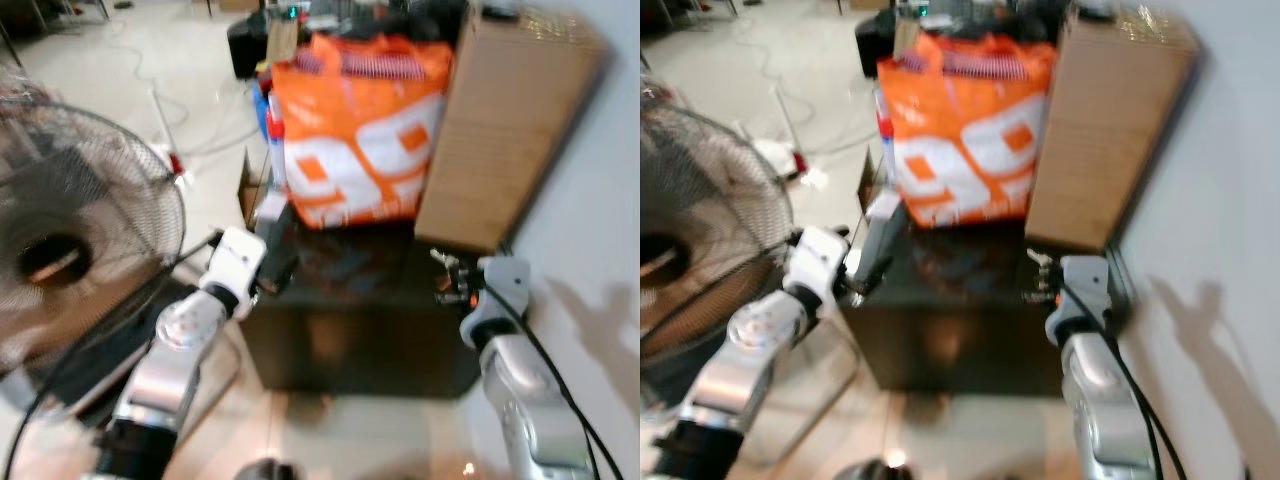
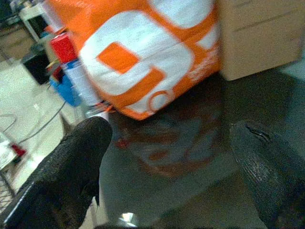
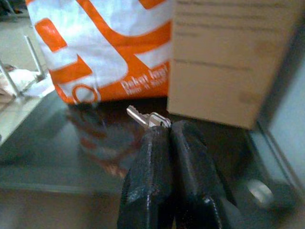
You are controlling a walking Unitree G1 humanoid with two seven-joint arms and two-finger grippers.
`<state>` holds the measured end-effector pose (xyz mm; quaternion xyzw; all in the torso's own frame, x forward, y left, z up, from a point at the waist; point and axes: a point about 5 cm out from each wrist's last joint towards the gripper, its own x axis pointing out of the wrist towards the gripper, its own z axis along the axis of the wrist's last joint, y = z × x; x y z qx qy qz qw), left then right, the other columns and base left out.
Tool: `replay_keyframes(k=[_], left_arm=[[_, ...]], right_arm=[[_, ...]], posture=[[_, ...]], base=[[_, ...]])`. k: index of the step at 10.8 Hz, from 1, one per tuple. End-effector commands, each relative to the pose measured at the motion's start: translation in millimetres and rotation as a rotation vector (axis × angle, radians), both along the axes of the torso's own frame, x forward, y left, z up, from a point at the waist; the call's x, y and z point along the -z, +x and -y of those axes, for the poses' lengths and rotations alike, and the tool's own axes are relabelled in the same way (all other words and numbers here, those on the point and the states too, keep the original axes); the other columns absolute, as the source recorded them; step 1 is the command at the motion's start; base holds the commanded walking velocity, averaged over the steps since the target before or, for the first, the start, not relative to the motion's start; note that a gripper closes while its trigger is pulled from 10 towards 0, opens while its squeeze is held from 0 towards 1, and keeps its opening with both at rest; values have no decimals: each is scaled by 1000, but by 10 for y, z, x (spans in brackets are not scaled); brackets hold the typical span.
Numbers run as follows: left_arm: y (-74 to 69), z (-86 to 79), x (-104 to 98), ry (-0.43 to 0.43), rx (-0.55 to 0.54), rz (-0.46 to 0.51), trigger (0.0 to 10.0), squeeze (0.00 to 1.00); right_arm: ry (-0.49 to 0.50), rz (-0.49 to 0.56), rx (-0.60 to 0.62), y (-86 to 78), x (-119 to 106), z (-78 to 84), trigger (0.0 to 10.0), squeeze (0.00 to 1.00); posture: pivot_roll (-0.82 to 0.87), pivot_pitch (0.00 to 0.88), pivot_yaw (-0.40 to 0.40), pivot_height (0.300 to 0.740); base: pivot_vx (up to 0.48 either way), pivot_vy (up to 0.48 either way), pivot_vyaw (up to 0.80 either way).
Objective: Hang keys on a hook
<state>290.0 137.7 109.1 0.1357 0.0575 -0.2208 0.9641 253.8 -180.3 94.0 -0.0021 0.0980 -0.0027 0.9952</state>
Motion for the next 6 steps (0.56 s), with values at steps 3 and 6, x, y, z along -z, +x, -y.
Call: replay_keyframes(k=[3, 6], left_arm=[[62, 25, -41, -23, -26, 17, 10000, 0], [58, 77, -2, -32, -2, 0, 10000, 0]], right_arm=[[-17, 10, -5, 36, -81, 53, 10000, 0], [-32, 14, -27, 27, -110, 53, 10000, 0]], posture=[[-162, 0, 18, 740], [-199, 0, 51, 740]], base=[[-249, 0, 0], [-82, 0, 0]])
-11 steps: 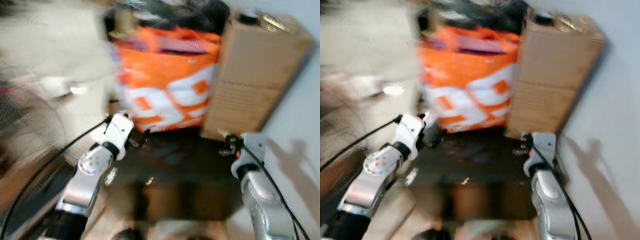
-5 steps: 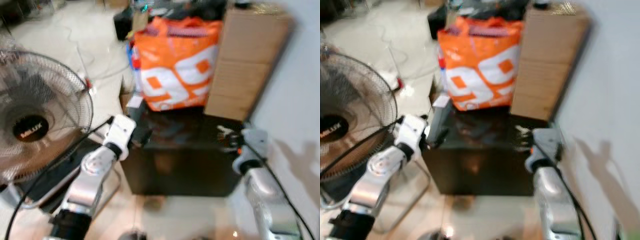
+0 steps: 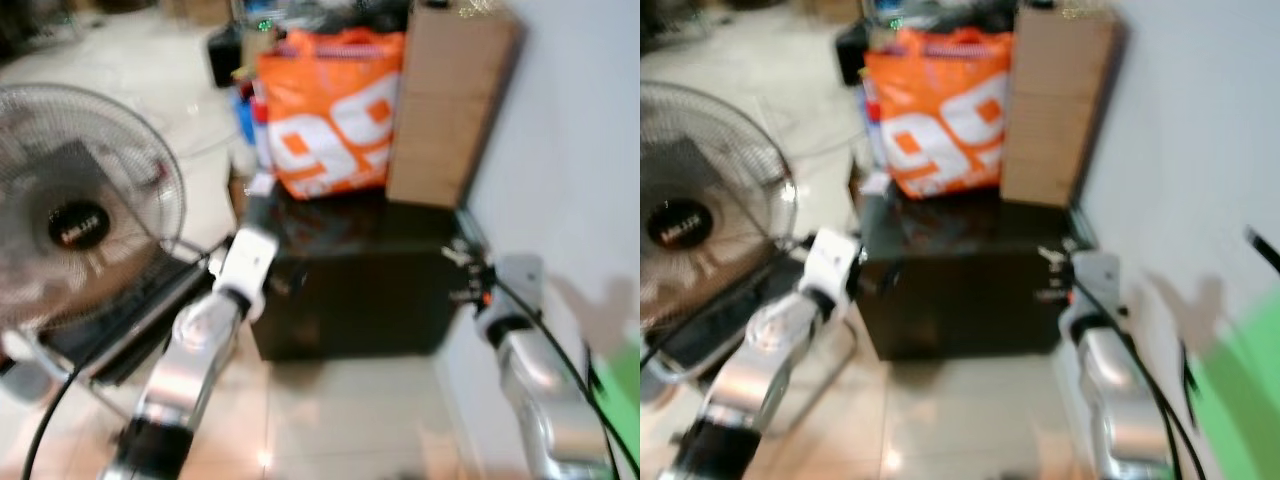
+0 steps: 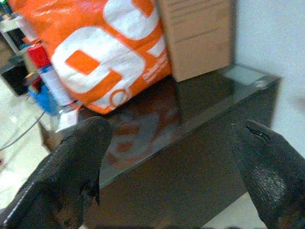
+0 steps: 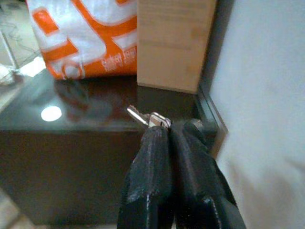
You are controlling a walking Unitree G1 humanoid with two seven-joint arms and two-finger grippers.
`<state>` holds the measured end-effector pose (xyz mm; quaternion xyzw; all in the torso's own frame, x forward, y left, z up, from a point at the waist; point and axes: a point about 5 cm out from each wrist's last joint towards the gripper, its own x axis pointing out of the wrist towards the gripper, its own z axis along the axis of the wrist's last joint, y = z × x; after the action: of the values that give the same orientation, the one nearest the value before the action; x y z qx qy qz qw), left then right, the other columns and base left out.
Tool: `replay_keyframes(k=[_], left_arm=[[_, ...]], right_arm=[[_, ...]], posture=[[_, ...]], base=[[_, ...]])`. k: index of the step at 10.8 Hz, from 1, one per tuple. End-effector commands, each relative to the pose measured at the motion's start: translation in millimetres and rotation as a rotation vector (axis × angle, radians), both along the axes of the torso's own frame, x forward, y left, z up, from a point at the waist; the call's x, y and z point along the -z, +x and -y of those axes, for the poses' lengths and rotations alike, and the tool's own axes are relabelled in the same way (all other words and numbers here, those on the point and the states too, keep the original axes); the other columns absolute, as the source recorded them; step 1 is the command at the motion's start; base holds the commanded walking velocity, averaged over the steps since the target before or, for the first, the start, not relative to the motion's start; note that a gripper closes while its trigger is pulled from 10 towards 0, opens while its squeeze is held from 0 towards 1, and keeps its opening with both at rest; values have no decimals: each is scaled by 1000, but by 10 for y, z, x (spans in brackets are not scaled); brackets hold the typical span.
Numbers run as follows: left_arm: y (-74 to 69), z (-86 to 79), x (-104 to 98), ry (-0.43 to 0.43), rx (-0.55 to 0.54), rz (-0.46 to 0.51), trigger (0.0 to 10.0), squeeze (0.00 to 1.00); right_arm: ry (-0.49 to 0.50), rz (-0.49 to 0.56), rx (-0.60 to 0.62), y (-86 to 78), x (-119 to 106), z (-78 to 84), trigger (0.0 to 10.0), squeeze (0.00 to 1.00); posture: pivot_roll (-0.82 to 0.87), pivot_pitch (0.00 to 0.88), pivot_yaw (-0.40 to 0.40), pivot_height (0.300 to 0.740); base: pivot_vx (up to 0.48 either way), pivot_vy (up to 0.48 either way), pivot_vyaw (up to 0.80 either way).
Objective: Hang keys on a hook
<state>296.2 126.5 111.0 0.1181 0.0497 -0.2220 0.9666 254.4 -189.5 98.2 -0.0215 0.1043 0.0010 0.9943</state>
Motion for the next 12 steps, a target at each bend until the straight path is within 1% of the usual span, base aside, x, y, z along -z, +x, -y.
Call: replay_keyframes(k=[1, 2, 3, 4, 5, 6, 7, 9, 10, 12], left_arm=[[17, -24, 16, 7, 6, -8, 10000, 0], [47, -12, 10, 4, 1, -3, 10000, 0], [103, -18, -24, -27, -72, 40, 10000, 0], [140, -54, -40, -18, -128, 69, 10000, 0], [173, -80, -61, -53, -151, 70, 10000, 0], [188, -82, -95, -53, -147, 83, 10000, 0], [183, -79, -103, -52, -140, 91, 10000, 0], [200, -96, -123, -60, -131, 115, 10000, 0], [224, -123, -143, -49, -156, 141, 10000, 0], [247, -142, -132, -69, -176, 92, 10000, 0]], right_arm=[[6, 29, -13, 20, -71, -33, 10000, 0], [6, 27, 4, 10, -74, -22, 10000, 0], [6, 28, 37, -5, -80, 12, 10000, 0], [5, 28, 49, -14, -83, 28, 10000, 0], [5, 28, 56, -24, -81, 40, 10000, 0], [7, 26, 62, -30, -75, 42, 10000, 0], [7, 26, 66, -31, -74, 41, 10000, 0], [2, 29, 78, -45, -76, 45, 10000, 0], [-10, 31, 87, -59, -76, 62, 10000, 0], [-12, 29, 90, -74, -69, 75, 10000, 0]], posture=[[-210, 0, 62, 740], [-226, 0, 80, 740], [-232, 0, 88, 740], [-235, 0, 94, 740], [-238, 0, 97, 740], [-235, 0, 98, 740], [-235, 0, 100, 740], [-249, 0, 108, 740], [-254, 0, 112, 740], [-258, 0, 110, 740]], base=[[0, 0, 0], [0, 0, 0], [0, 0, 0], [0, 0, 0], [0, 0, 0], [0, 0, 0], [0, 0, -406], [0, 0, -800], [0, 0, -800], [0, 0, -800]])
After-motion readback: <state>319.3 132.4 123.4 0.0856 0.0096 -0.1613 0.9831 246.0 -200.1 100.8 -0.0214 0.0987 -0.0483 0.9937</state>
